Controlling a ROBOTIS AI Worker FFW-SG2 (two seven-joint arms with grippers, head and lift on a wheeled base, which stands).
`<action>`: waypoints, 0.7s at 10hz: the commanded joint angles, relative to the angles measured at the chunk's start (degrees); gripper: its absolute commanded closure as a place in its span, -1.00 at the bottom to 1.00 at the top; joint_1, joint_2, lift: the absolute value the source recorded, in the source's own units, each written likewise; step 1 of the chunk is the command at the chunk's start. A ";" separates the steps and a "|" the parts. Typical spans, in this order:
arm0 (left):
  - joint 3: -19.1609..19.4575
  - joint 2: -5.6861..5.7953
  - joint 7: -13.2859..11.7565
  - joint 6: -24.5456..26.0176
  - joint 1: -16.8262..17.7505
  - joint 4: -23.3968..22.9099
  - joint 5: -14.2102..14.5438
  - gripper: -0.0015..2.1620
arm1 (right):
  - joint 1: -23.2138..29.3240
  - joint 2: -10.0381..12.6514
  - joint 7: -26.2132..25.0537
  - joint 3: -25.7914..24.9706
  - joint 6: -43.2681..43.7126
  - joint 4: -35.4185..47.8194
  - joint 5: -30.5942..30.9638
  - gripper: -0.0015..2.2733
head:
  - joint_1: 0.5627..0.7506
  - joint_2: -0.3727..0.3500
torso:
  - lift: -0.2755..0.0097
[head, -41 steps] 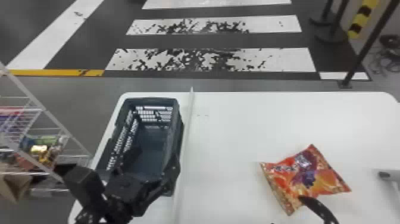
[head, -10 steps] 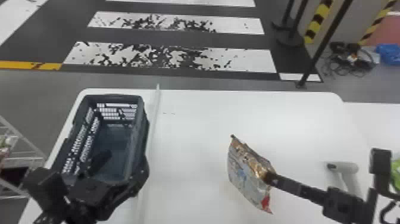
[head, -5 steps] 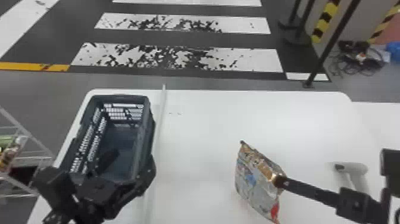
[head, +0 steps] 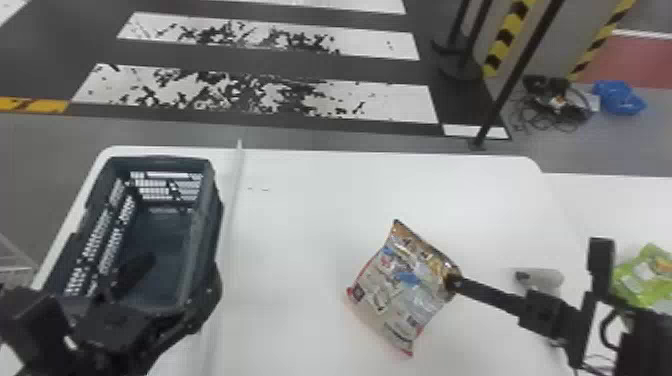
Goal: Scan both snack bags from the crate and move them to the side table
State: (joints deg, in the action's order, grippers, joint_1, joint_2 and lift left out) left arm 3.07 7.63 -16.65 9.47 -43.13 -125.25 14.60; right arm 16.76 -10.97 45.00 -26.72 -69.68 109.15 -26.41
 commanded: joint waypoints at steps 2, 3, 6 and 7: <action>0.00 0.01 -0.04 -0.02 -0.02 0.01 -0.01 -0.94 | -1.99 0.07 -0.09 0.18 9.96 -4.21 4.97 -0.01 | 0.41 -0.38 | 0.73; 0.09 0.01 -0.04 -0.02 -0.02 0.10 -0.01 -0.94 | -2.08 0.07 -0.09 0.44 14.00 -5.27 6.37 -1.00 | 0.41 -0.41 | 0.73; 0.09 -0.07 -0.04 -0.19 0.07 0.27 0.08 -0.94 | -1.73 -0.10 0.00 0.44 21.56 -6.85 8.40 -0.96 | 0.41 -0.51 | 0.73; 0.09 -0.07 -0.04 -0.55 0.07 0.45 0.08 -0.94 | -1.29 -0.10 0.00 0.27 25.07 -6.94 8.57 -0.96 | 0.41 -0.53 | 0.73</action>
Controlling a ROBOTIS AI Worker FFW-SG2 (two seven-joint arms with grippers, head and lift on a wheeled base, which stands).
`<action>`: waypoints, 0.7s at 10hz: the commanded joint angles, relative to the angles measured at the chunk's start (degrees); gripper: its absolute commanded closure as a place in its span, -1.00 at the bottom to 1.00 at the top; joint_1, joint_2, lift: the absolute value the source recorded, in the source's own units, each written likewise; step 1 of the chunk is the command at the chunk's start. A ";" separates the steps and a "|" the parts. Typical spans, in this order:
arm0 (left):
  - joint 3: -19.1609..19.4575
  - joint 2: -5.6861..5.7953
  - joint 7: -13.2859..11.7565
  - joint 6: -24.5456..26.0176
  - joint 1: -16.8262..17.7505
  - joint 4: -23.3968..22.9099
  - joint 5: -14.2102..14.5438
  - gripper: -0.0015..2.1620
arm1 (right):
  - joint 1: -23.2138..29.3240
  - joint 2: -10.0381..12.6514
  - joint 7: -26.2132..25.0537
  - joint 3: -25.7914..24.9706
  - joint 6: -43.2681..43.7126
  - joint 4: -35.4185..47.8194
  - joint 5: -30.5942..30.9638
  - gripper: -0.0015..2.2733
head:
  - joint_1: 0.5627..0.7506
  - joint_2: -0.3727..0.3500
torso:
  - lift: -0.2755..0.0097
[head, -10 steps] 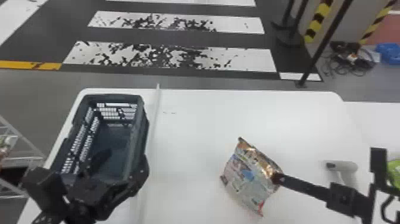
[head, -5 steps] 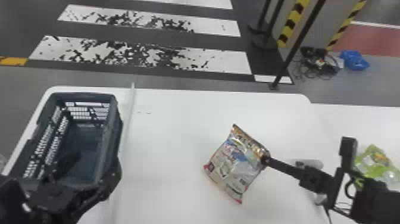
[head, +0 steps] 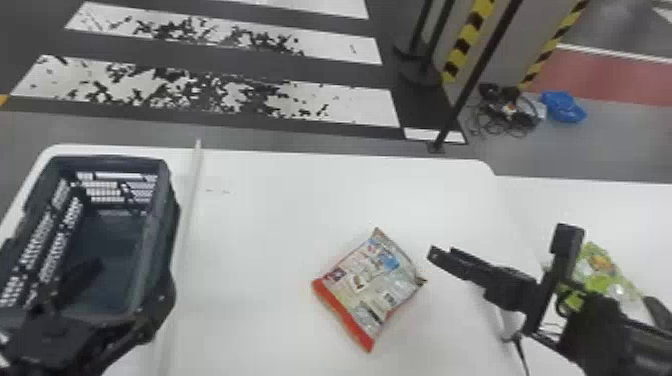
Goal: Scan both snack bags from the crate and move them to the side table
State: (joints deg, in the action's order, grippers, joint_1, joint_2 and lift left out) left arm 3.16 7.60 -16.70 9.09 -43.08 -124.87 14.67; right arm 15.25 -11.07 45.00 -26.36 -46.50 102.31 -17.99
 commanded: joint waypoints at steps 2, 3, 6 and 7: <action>0.00 -0.04 0.09 -0.51 0.10 0.59 0.00 -0.94 | 1.98 0.08 0.44 -0.62 6.46 0.96 -1.17 -0.96 | 0.41 -0.57 | 0.73; 0.00 -0.04 0.26 -0.86 0.27 1.03 -0.09 -0.94 | 3.47 0.87 0.35 -0.36 8.39 3.07 -2.22 -0.96 | 0.41 -0.57 | 0.73; -0.09 -0.30 0.88 -2.09 0.45 1.29 -0.09 -0.94 | 5.76 4.56 0.09 3.69 7.69 6.41 -2.57 -0.55 | 0.41 -0.46 | 0.73; -0.26 -0.21 0.97 -3.67 0.54 1.65 -0.44 -0.94 | 6.55 5.00 0.09 5.88 6.99 7.55 -2.40 -0.02 | 0.41 -0.36 | 0.73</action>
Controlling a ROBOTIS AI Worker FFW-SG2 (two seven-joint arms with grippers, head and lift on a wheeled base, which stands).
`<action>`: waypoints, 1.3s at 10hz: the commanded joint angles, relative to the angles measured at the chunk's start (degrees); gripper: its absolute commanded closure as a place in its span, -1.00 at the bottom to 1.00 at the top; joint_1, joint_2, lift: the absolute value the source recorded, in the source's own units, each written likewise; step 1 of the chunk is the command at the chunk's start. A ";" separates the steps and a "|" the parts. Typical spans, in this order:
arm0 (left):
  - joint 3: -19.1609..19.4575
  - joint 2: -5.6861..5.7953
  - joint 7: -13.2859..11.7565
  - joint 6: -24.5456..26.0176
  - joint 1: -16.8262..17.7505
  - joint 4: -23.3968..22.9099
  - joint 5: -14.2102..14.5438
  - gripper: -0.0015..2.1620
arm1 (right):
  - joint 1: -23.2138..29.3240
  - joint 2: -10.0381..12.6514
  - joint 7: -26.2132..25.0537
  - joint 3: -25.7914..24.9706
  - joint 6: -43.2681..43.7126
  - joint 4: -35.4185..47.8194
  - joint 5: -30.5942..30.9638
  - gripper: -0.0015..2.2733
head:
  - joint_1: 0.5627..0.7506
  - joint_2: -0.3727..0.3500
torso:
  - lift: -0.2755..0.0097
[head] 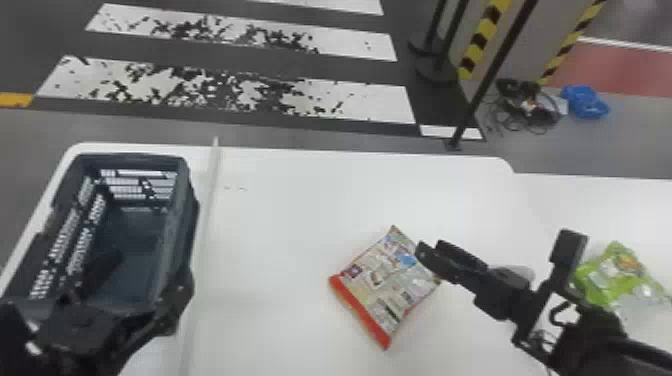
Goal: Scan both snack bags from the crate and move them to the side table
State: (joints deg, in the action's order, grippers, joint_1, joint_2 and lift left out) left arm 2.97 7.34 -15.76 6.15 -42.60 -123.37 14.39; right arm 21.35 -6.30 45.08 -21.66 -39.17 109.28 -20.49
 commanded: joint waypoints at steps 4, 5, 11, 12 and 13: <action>-0.16 0.13 -0.15 -1.26 -0.12 0.14 0.11 -0.94 | -0.43 3.23 -1.05 10.41 0.71 0.76 6.87 0.97 | 0.41 -0.01 | 0.73; -0.07 0.13 -0.42 -1.44 -0.38 0.05 0.20 -0.94 | -1.31 4.46 -1.75 12.96 1.76 -0.38 9.59 0.97 | 0.41 0.08 | 0.73; 0.19 0.57 -0.86 -4.07 -2.49 -1.70 1.08 -0.94 | -9.48 4.81 -8.69 22.72 6.86 -13.92 18.73 0.97 | 0.41 0.40 | 0.73; 0.19 0.48 -0.86 -4.07 -2.49 -1.70 1.08 -0.94 | -10.19 4.90 -9.49 23.33 6.86 -15.41 19.61 0.97 | 0.41 0.41 | 0.73; 0.19 0.48 -0.86 -4.07 -2.49 -1.70 1.17 -0.94 | -10.80 5.16 -9.84 23.60 6.86 -16.20 21.19 0.97 | 0.41 0.43 | 0.73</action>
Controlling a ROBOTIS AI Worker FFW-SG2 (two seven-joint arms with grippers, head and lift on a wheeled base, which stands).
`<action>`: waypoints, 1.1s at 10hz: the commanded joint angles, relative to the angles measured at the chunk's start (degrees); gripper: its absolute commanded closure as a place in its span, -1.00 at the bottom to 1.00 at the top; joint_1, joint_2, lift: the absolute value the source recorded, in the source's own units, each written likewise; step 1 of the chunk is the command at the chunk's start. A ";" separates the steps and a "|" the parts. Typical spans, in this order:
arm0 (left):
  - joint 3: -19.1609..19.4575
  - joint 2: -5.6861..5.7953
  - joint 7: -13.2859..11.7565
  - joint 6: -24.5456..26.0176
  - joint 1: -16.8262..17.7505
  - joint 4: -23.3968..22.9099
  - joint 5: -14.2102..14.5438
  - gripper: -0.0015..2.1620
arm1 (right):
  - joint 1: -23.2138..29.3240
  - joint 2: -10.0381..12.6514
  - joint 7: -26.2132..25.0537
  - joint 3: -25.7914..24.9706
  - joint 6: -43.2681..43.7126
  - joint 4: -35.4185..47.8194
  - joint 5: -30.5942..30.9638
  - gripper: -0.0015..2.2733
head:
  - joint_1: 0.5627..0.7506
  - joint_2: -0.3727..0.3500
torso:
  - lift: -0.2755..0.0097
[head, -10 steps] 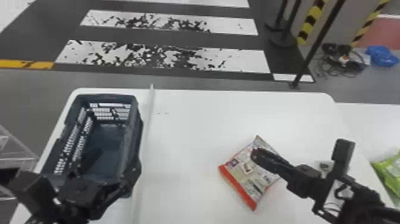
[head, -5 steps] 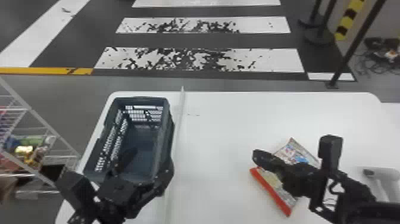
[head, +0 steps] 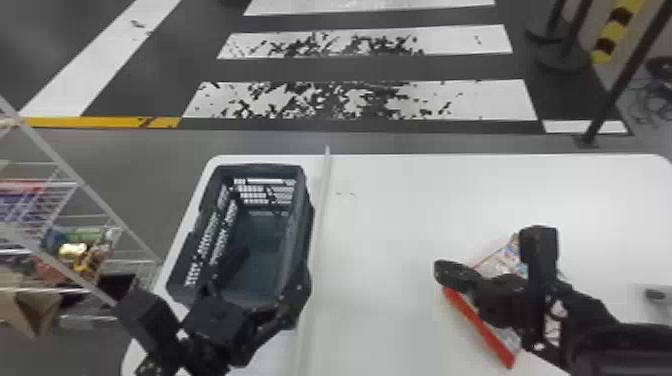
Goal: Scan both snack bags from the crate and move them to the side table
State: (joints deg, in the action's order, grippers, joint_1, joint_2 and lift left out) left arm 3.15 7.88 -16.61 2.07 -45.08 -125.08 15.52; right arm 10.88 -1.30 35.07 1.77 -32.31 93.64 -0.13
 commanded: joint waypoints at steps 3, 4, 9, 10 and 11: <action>-0.17 -0.06 -0.09 0.00 -0.01 -0.34 0.04 -0.94 | -0.51 0.15 -2.11 1.48 0.00 -1.44 6.19 0.97 | 0.41 0.40 | 0.73; -0.25 -0.15 -0.09 0.00 -0.01 -0.34 0.04 -0.94 | -0.43 0.06 -2.20 1.57 0.00 -1.79 7.16 0.97 | 0.41 0.40 | 0.73; -0.43 -0.32 -0.53 -0.35 0.17 0.10 0.39 -0.94 | 5.20 -0.55 -0.44 -1.07 -0.70 2.60 7.86 0.97 | 0.41 0.34 | 0.73; -0.69 -0.32 -0.70 -0.53 0.35 0.36 0.39 -0.94 | 6.78 -0.73 0.44 -2.65 -0.70 4.80 7.24 0.97 | 0.41 0.32 | 0.73; -1.22 -0.32 -0.70 -1.06 0.61 0.72 0.39 -0.94 | 8.54 -1.61 0.97 -3.97 -1.05 7.00 6.01 0.97 | 0.41 0.27 | 0.73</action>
State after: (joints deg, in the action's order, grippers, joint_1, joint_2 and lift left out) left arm 2.21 7.56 -17.32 1.35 -44.64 -124.60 15.92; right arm 18.29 -2.41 35.98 -1.25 -33.16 99.20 6.64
